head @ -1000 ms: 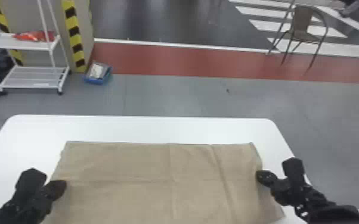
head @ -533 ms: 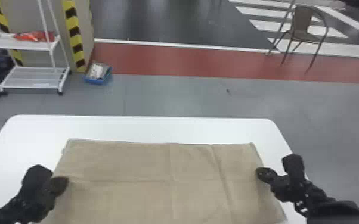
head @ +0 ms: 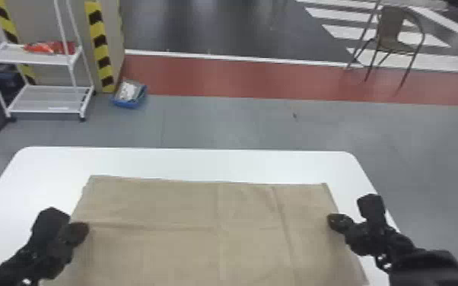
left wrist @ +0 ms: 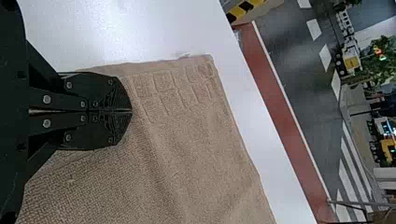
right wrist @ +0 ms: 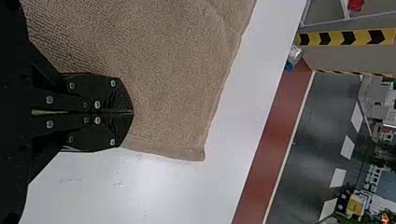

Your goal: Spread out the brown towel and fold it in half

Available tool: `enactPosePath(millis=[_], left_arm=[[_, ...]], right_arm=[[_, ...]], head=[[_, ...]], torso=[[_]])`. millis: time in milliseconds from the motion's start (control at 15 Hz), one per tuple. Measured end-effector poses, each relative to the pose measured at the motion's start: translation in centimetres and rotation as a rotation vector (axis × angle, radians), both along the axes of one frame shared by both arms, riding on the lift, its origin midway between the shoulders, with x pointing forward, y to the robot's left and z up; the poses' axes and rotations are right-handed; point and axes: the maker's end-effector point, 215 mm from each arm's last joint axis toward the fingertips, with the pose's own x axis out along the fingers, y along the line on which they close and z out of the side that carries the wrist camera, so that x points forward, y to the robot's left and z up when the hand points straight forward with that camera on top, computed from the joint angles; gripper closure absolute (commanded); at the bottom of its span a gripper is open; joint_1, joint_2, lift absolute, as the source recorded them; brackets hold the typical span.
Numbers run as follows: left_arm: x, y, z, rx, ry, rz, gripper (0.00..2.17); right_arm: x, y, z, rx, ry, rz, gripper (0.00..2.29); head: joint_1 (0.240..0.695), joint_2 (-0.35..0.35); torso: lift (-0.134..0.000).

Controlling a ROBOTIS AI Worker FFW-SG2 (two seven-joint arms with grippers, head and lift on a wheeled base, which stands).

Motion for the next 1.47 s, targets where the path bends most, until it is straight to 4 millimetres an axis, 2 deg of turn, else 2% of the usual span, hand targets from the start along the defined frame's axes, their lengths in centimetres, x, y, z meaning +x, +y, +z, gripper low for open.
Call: enactPosePath(millis=[333,667,1067,1467], left_arm=[[0.1,0.0,0.1,0.0,0.0,-0.002,1.89],[0.1,0.1,0.1,0.001,-0.002,-0.001,1.88],[0.0,-1.4,4.1,-0.076,-0.072,-0.023,1.88],[0.4,-2.2,5.1,-0.091,-0.089,-0.034,1.88]], right_arm=[[1.3,0.7,0.3,-0.001,-0.014,-0.003,1.83],[4.0,2.0,1.0,0.0,-0.011,0.003,1.83],[3.8,1.8,0.3,-0.006,0.004,-0.02,1.83],[5.5,1.9,1.0,-0.01,-0.007,-0.025,1.83]], head=[[0.695,-0.151],[0.695,-0.131],[0.695,-0.147],[0.695,-0.154]], torso=[[0.0],[0.0],[0.0],[0.0]])
